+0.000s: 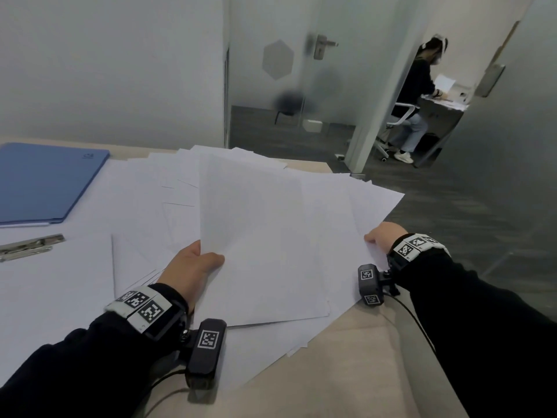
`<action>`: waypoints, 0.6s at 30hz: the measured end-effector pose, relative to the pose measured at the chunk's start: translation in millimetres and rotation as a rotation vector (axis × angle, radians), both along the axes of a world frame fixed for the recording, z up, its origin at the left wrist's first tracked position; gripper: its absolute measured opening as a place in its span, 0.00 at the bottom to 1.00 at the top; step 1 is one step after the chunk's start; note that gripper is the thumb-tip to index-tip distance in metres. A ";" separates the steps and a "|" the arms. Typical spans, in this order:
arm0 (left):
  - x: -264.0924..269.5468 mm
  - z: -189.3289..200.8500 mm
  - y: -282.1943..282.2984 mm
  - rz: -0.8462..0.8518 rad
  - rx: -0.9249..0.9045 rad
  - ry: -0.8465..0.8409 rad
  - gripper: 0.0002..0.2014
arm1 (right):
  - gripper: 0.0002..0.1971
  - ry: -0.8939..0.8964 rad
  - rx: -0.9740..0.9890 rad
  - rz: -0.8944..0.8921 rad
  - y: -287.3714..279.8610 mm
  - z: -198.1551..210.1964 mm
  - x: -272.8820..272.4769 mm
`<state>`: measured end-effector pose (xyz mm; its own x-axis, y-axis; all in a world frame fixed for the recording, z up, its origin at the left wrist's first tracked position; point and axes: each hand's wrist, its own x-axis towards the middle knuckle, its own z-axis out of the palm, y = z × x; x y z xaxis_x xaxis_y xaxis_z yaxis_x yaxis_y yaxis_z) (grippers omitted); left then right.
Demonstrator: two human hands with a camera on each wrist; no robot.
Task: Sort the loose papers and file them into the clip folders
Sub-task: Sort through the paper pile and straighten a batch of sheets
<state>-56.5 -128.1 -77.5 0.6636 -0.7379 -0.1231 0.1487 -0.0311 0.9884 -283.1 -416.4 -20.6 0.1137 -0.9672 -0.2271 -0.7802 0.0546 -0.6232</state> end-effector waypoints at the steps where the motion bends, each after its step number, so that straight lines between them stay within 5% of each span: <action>1: 0.4 -0.4 0.1 0.002 0.002 0.005 0.15 | 0.19 -0.028 0.035 0.018 -4.7 -2.1 -1.6; 5: 2.0 -1.2 -0.7 -0.002 0.016 0.016 0.16 | 0.23 -0.182 0.124 0.088 -11.2 -24.5 0.0; 12: 2.5 -2.1 -1.5 0.006 0.034 -0.009 0.12 | 0.24 0.011 0.043 0.085 -2.0 -18.2 8.2; 18: 2.4 2.9 -1.4 0.030 0.095 -0.081 0.08 | 0.12 -0.077 -0.145 0.029 17.0 -2.6 -29.3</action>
